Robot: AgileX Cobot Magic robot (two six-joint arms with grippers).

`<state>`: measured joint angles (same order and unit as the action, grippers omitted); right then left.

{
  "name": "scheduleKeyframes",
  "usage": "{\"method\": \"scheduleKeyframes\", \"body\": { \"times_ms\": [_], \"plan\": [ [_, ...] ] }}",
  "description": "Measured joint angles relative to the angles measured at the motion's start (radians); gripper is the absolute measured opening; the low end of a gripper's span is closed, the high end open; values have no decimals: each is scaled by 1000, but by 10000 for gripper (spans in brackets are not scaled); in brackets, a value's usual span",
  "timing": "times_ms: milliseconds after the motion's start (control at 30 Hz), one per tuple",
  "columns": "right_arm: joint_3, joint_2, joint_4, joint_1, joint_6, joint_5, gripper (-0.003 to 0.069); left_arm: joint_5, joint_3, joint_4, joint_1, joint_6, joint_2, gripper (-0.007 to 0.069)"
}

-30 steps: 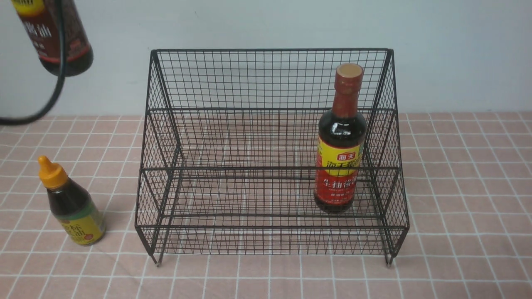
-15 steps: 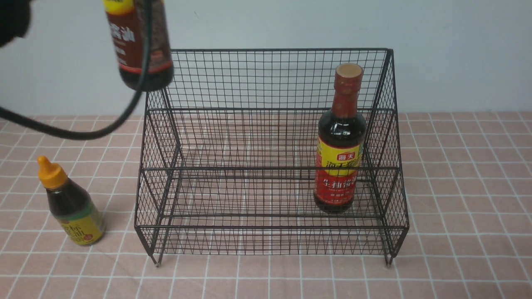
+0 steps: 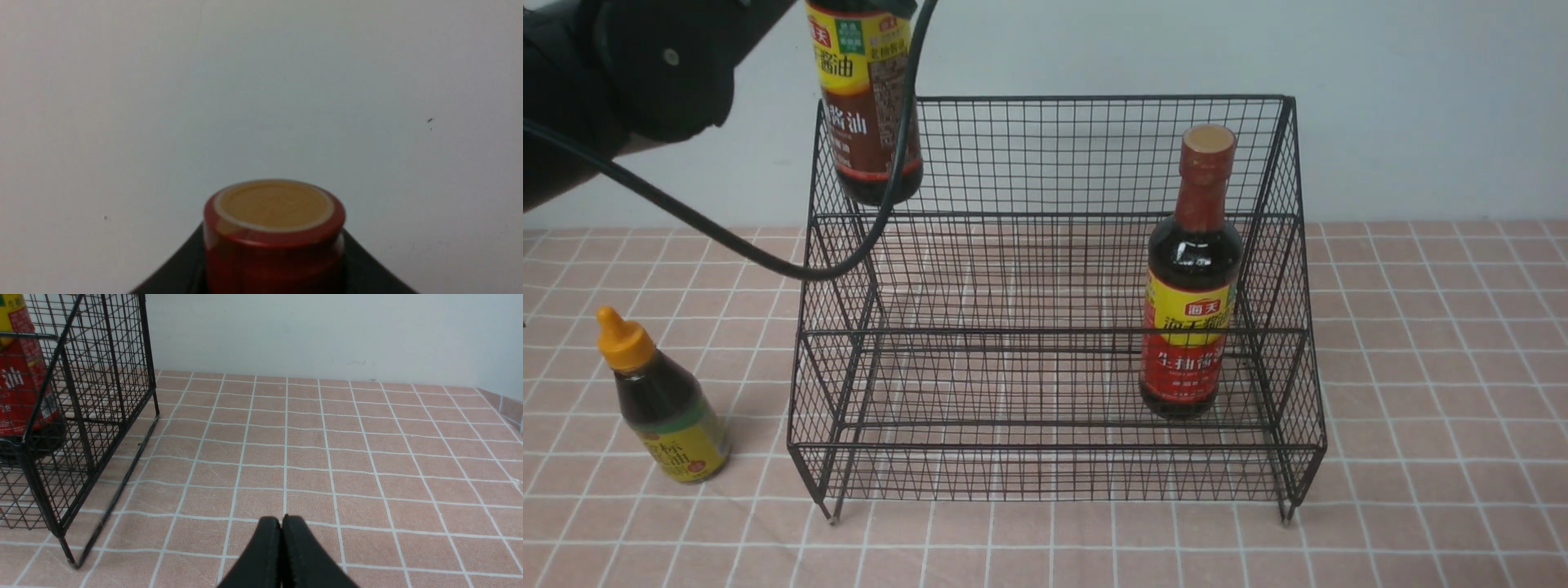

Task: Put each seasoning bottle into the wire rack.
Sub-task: Use the left arm to put the condiment bottle back on the shelf

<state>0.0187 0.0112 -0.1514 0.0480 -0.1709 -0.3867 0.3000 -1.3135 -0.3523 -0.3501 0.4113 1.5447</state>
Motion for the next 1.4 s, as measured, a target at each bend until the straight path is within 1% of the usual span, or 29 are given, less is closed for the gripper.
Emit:
{"method": "scheduleKeyframes", "body": {
  "times_ms": [233, 333, 400, 433, 600, 700, 933, 1267, 1400],
  "plan": [
    [0, 0, 0, 0, 0, 0, -14, -171, 0, 3, 0, 0, 1, 260],
    [0, 0, 0, 0, 0, 0, -14, -221, 0, 4, 0, -1, 2, 260],
    [0, 0, 0, 0, 0, 0, -14, -288, 0, 12, 0, -1, 2, 260],
    [0, 0, 0, 0, 0, 0, -14, -288, 0, 12, 0, -1, 2, 260],
    [0, 0, 0, 0, -5, 0, -14, -408, 0, 19, 0, -1, 23, 260],
    [0, 0, 0, 0, -17, 0, -14, -445, 0, 20, 0, -1, 48, 260],
    [0, 0, 0, 0, -21, 0, -14, -474, 0, 24, 0, -1, 107, 260],
    [0, 0, 0, 0, -22, 0, -14, -465, -5, 27, 0, -2, 126, 260],
    [0, 0, 0, 0, -23, 0, -14, -450, -5, 27, 0, -30, 130, 267]
  ]
}}
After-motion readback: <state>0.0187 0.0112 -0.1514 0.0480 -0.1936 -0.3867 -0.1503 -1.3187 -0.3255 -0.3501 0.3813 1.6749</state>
